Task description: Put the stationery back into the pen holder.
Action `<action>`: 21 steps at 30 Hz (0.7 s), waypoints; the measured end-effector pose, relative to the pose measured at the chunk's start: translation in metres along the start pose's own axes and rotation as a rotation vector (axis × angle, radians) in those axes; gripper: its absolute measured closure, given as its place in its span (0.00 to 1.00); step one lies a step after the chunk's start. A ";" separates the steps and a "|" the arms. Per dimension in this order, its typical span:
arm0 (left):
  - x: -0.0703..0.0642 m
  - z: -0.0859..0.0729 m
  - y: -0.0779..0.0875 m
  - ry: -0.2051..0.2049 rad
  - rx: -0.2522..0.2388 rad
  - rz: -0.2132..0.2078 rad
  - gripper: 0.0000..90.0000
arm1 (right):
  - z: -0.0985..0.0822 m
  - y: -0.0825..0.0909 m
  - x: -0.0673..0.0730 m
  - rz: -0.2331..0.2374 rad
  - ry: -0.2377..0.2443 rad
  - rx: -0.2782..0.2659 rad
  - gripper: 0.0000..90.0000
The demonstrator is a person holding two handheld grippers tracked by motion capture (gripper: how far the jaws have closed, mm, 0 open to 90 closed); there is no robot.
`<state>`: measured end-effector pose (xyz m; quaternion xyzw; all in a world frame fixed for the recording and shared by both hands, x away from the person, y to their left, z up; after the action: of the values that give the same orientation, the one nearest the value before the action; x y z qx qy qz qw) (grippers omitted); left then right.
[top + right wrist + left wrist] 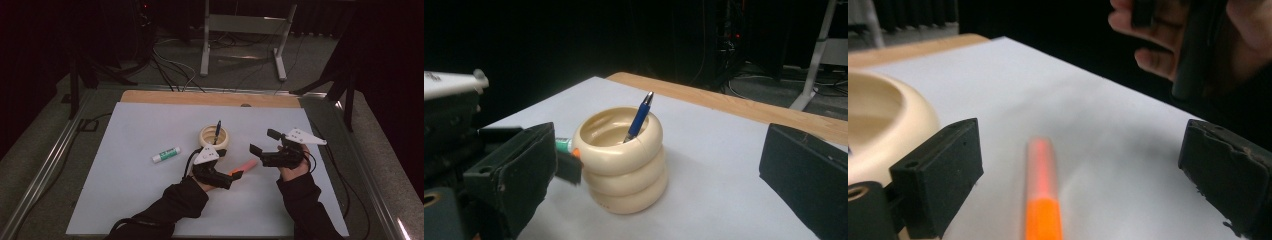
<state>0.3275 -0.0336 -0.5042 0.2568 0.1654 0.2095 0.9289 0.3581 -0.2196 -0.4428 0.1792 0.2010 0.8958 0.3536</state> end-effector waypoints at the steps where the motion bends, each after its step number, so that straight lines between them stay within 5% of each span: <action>1: 0.000 -0.002 -0.002 -0.004 0.011 -0.007 0.05 | 0.000 0.000 0.000 0.001 -0.002 0.000 0.02; 12: -0.003 -0.025 -0.031 -0.041 0.185 0.018 0.10 | 0.000 0.000 0.000 0.002 -0.002 -0.001 0.02; 21: 0.000 -0.029 -0.040 -0.068 0.277 0.041 0.28 | 0.000 0.000 0.000 0.007 -0.002 -0.002 0.02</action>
<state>0.3274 -0.0531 -0.5497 0.3928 0.1559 0.1947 0.8851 0.3582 -0.2195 -0.4433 0.1807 0.1992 0.8969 0.3509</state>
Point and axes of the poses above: each handheld gripper's, and its own axes: y roughly backward along the jaws, z roughly out of its top, x roughly to its left, the point moved 5 cm from there along -y, roughly forward along the jaws, and after that the axes turned 14 degrees about x, right-handed, at the moved point
